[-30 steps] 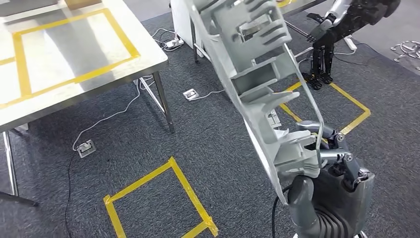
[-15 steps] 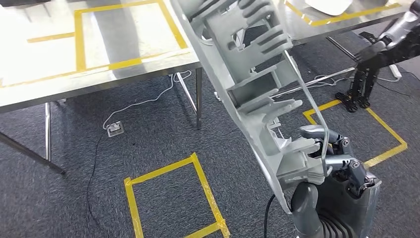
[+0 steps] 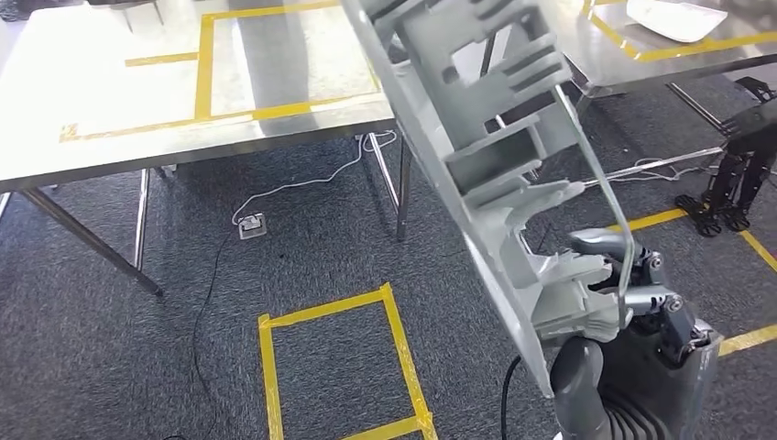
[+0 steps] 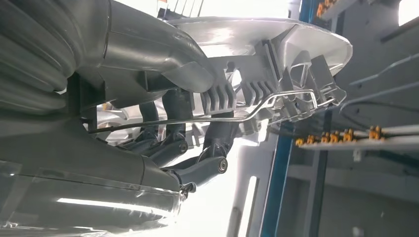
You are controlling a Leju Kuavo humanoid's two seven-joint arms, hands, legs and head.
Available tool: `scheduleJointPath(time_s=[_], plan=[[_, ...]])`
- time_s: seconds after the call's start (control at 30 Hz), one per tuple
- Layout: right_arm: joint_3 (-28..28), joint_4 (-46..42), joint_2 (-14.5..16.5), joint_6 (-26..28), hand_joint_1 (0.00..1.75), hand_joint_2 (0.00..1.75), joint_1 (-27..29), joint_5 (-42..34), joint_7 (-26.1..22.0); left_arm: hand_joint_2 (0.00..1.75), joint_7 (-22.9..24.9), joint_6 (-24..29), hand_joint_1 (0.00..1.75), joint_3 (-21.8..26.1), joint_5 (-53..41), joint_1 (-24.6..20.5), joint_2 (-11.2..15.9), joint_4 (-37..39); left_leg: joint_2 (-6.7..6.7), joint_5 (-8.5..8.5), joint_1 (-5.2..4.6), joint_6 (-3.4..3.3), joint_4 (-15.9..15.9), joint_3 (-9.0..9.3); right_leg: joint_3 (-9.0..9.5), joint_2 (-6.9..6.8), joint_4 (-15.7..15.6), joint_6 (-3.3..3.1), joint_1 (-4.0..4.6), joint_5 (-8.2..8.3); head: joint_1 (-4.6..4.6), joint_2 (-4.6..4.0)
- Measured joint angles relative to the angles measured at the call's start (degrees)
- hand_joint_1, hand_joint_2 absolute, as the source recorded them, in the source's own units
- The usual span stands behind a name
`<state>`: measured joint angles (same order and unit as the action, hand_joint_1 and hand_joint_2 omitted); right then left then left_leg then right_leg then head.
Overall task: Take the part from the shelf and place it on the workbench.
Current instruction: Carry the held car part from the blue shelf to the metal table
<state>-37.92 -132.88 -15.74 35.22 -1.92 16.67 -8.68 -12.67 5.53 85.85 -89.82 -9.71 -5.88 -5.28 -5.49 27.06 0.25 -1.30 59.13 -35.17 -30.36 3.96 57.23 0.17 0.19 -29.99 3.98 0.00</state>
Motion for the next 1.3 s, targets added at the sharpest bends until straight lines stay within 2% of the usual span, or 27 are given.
scheduleJointPath(time_s=[0.17,0.33,0.4,0.97,1.3], plan=[[1.13,0.14,-0.32,-0.28,1.75,1.75,0.76,-4.57,1.15,1.75,1.99,-0.61,0.00,0.00,0.15,0.00,-0.55,-0.01,1.57,0.20,0.00,0.36,-0.23,0.47,0.06,1.39,0.08,-0.21,0.02,0.14,-0.84,0.00],[1.69,0.19,-1.25,-0.25,1.75,1.75,1.69,-4.87,5.30,1.75,7.94,-1.32,0.00,0.00,-0.01,-0.04,-1.93,-0.01,1.80,0.37,0.01,0.48,-0.25,0.49,0.05,1.65,0.06,-0.22,0.00,0.07,-1.01,0.00],[1.74,0.18,-1.68,0.05,1.75,1.75,1.93,-4.55,6.26,1.75,8.88,-1.40,0.00,0.00,-0.01,-0.03,-2.39,-0.01,1.79,0.41,0.00,0.44,-0.25,0.46,0.05,1.65,0.02,-0.21,-0.01,0.05,-0.97,0.00],[2.92,0.65,-2.36,-0.07,1.75,1.75,1.88,-9.50,0.96,1.75,4.06,-3.51,0.00,0.05,3.62,-0.21,-2.18,-0.01,1.79,0.52,-0.17,0.26,-0.26,0.44,0.11,1.65,-0.14,-0.15,-0.14,-0.01,-0.95,0.00],[3.12,2.06,-2.25,-0.99,1.75,1.75,1.73,-12.11,-2.27,1.75,4.76,-3.45,0.00,0.98,5.28,-0.30,-1.57,-0.01,1.85,0.54,-0.17,0.24,-0.26,0.45,0.13,1.65,-0.14,-0.15,-0.14,-0.01,-0.96,0.00]])
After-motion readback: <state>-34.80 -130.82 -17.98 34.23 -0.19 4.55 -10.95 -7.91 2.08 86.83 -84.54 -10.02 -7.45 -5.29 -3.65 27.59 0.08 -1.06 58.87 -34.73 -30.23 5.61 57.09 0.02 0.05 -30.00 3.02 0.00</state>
